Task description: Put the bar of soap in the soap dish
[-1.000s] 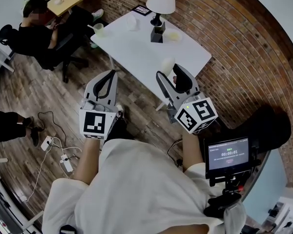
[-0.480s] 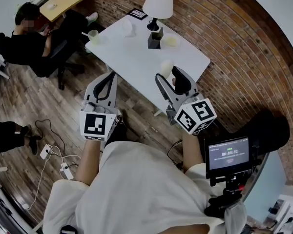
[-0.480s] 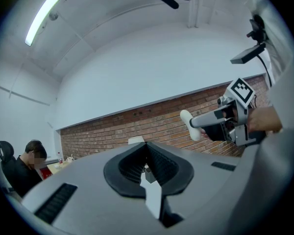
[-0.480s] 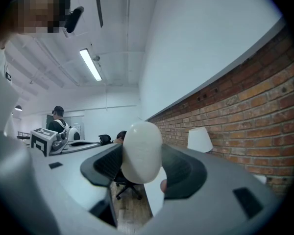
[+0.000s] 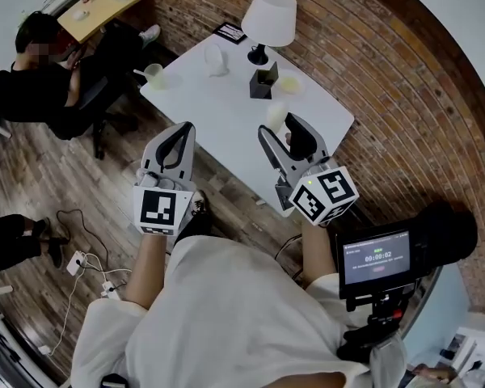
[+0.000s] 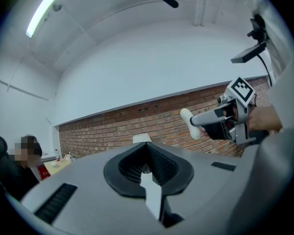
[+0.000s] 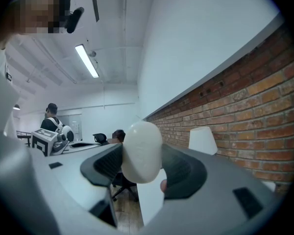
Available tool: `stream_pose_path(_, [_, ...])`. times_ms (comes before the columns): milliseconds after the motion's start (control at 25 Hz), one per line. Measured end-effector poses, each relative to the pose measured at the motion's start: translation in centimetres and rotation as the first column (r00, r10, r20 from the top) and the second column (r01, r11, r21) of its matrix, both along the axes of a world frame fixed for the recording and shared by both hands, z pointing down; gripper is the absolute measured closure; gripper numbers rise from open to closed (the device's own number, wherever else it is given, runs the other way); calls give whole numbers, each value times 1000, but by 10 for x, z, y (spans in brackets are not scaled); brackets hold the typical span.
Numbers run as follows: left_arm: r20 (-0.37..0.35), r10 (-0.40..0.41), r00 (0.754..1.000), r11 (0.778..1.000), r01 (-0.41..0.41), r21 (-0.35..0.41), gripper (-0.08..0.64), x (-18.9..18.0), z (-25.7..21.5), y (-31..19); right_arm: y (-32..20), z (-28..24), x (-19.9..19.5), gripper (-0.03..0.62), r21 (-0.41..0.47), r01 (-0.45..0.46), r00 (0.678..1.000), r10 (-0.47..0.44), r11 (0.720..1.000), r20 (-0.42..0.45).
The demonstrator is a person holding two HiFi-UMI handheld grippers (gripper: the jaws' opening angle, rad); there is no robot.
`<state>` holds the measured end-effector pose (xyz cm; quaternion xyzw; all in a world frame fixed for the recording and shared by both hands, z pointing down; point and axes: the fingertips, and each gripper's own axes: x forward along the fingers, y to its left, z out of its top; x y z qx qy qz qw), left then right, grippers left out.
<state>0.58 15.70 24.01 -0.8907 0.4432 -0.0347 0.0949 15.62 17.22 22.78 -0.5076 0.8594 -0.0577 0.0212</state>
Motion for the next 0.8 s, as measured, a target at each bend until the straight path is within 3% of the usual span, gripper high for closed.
stream_pose_path(800, [8, 9, 1000, 999, -9, -44, 559, -39, 9, -148, -149, 11, -43, 342, -55, 1, 1000, -1, 999, -9])
